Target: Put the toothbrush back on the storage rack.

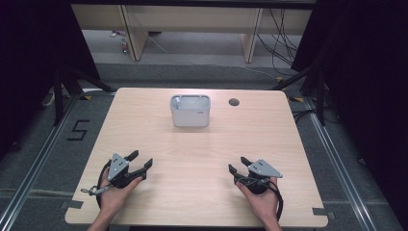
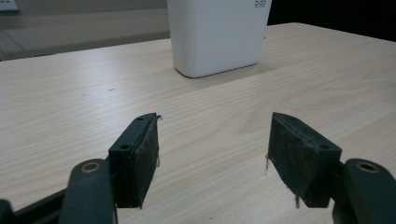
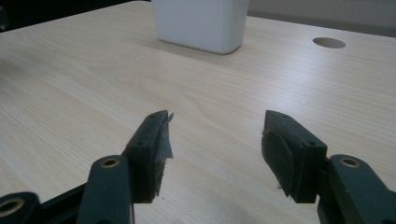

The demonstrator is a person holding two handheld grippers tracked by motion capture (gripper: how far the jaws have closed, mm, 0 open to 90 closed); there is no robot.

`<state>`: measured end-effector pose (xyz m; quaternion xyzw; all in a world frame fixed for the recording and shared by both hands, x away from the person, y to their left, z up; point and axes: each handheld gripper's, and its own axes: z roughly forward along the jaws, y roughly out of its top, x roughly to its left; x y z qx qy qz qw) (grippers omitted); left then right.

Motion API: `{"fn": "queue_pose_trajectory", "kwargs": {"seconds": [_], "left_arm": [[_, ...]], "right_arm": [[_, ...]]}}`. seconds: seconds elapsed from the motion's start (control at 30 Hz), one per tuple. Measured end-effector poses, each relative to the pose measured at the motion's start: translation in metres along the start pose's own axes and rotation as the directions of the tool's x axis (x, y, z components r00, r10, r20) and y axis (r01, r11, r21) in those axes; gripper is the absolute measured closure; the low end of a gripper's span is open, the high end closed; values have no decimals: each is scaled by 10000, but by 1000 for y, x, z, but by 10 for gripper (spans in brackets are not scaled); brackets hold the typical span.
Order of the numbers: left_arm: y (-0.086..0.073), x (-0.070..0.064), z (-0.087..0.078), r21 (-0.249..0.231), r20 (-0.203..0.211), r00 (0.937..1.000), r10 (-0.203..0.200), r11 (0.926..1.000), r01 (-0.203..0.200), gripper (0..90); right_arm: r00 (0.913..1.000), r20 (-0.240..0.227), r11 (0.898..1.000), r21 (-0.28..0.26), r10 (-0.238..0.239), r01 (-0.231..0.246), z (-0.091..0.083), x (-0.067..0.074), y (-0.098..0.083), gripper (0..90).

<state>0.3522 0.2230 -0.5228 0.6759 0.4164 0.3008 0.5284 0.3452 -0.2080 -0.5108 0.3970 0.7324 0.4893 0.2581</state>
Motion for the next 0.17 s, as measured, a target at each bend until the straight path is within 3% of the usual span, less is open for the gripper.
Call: {"fn": "queue_pose_trajectory", "kwargs": {"seconds": [0.03, 0.1, 0.17], "left_arm": [[0, 0, 0, 10, -7, 10000, -8, 10000, 8, 338], [0, 0, 0, -5, -14, 10000, -30, 10000, 30, 342], [0, 0, 0, -6, -20, 10000, -29, 10000, 29, 344]], "right_arm": [[9990, 14, 9989, 131, 440, -440, -1, 3, 0, 425], [9999, -19, 9999, 25, 123, -123, -1, 0, 0, 425], [9999, -25, 9999, 29, 119, -119, -1, 0, 0, 425]]}}
